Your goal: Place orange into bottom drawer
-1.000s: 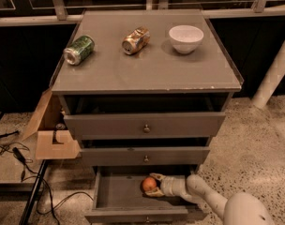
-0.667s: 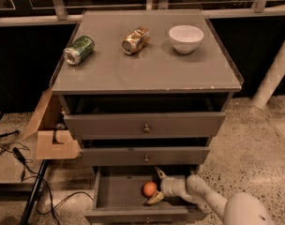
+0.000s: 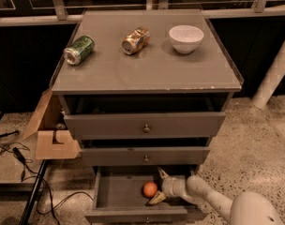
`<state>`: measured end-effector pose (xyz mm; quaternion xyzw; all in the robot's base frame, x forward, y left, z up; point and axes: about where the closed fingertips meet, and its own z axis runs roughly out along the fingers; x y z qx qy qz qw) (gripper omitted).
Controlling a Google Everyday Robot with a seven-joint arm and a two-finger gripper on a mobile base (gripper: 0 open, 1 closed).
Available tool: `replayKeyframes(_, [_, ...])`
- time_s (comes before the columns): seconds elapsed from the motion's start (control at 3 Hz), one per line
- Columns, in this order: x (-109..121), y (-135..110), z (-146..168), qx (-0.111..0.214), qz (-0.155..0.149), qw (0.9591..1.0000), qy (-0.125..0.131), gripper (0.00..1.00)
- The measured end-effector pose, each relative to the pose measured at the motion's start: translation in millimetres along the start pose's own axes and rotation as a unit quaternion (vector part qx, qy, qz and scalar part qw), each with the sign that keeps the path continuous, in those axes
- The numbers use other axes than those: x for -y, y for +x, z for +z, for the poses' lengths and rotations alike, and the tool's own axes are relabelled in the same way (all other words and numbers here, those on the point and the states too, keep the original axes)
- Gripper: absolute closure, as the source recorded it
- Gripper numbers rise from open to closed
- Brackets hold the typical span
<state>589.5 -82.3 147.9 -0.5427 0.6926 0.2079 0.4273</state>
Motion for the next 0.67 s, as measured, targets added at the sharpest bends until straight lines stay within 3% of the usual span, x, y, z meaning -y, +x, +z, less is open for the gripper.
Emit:
replayKeyframes(0.33, [5.6, 10.7, -39.9, -0.066, -0.006, 0.9966, 0.048, 0.0])
replayKeyframes(0.67, [5.6, 10.7, -39.9, -0.066, -0.006, 0.9966, 0.048, 0.0])
